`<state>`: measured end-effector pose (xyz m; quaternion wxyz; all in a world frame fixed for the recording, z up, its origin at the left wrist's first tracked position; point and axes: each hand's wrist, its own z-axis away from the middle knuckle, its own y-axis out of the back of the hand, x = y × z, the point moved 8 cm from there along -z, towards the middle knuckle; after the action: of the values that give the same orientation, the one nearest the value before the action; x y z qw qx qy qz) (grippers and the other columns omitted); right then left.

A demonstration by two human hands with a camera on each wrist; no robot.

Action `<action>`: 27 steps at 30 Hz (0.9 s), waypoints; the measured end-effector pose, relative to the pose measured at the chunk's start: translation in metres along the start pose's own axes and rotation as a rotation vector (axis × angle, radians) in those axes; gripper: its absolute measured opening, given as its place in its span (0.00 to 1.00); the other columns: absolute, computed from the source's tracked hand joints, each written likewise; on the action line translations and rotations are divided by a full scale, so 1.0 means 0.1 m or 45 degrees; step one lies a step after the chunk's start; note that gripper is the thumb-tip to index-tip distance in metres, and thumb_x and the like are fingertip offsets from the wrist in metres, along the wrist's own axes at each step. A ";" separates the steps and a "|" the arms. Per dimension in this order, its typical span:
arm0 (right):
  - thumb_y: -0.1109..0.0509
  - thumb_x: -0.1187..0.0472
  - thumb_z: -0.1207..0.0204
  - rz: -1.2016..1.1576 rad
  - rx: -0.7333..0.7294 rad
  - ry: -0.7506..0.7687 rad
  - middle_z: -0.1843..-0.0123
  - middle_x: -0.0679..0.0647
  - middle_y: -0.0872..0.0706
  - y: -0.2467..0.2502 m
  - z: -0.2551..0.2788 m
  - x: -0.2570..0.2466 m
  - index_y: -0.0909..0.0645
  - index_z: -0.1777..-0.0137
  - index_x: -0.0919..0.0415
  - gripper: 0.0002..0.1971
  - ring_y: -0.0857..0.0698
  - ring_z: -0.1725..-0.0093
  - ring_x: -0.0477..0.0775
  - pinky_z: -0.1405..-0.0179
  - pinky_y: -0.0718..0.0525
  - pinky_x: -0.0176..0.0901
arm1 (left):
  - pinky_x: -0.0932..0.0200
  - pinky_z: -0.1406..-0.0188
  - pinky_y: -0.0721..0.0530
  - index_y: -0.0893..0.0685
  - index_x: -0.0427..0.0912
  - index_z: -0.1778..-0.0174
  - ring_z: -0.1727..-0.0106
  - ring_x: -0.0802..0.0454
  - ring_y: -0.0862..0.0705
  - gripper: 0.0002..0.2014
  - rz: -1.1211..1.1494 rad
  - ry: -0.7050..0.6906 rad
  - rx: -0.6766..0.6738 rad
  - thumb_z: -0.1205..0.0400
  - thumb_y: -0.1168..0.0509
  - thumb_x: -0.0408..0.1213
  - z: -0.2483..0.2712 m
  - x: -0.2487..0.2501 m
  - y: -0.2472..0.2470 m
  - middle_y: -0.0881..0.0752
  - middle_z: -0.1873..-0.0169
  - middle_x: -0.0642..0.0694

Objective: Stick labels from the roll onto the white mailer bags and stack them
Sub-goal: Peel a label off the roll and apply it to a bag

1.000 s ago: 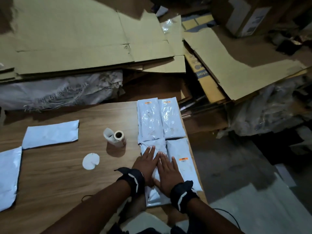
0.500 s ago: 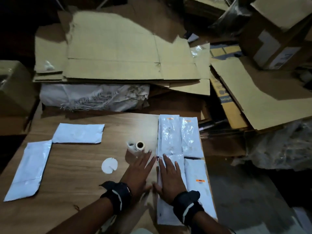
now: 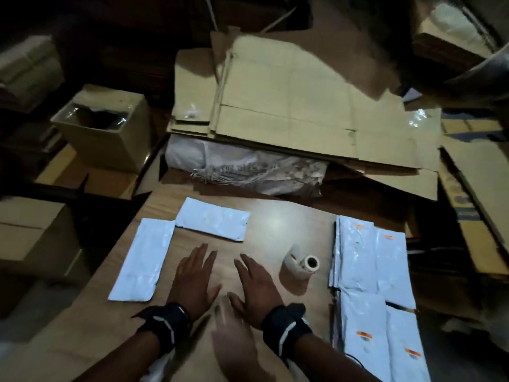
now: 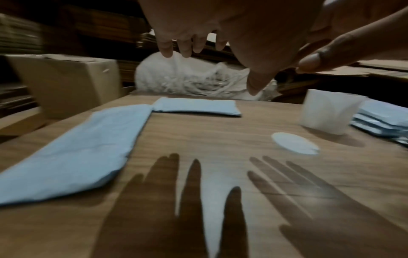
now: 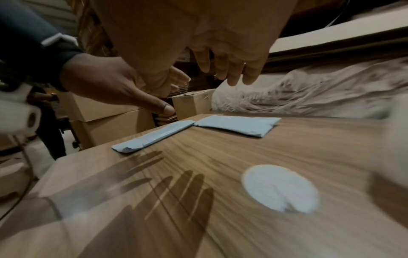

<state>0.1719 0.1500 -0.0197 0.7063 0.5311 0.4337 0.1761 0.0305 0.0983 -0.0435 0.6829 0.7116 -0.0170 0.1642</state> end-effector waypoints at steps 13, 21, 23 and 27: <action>0.39 0.46 0.17 -0.327 -0.404 -0.261 0.16 0.53 0.41 -0.98 -1.30 -1.11 0.47 0.15 0.51 0.34 0.31 0.22 0.60 0.28 0.26 0.53 | 0.43 0.30 0.25 0.49 0.44 0.14 0.23 0.36 0.29 0.46 0.351 0.898 -0.164 0.21 0.35 0.60 0.48 -2.58 -0.17 0.38 0.17 0.38; 0.31 0.50 0.22 -0.688 -0.435 -0.541 0.20 0.54 0.31 -1.50 -1.53 -1.21 0.40 0.18 0.54 0.35 0.29 0.23 0.59 0.26 0.28 0.49 | 0.51 0.35 0.22 0.42 0.36 0.17 0.30 0.40 0.21 0.45 0.528 0.897 -0.276 0.23 0.28 0.53 0.40 -2.58 -0.39 0.24 0.26 0.38; 0.30 0.55 0.23 -0.745 -0.372 -0.559 0.22 0.55 0.28 -1.52 -1.54 -1.19 0.36 0.20 0.55 0.32 0.27 0.24 0.58 0.27 0.27 0.48 | 0.52 0.40 0.20 0.34 0.38 0.22 0.35 0.41 0.17 0.39 0.539 0.891 -0.272 0.24 0.26 0.50 0.39 -2.56 -0.38 0.19 0.32 0.39; 0.31 0.60 0.22 -0.754 -0.327 -0.619 0.26 0.56 0.25 -1.56 -1.56 -1.11 0.32 0.24 0.57 0.26 0.24 0.28 0.59 0.39 0.28 0.37 | 0.51 0.40 0.19 0.27 0.41 0.26 0.37 0.40 0.17 0.34 0.543 0.893 -0.271 0.26 0.25 0.48 0.41 -2.55 -0.36 0.20 0.34 0.38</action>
<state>-0.0479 0.1061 -0.1231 0.8690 0.3170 0.3628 -0.1130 -0.1925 0.0096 -0.1446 0.6677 0.5186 0.0527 0.5315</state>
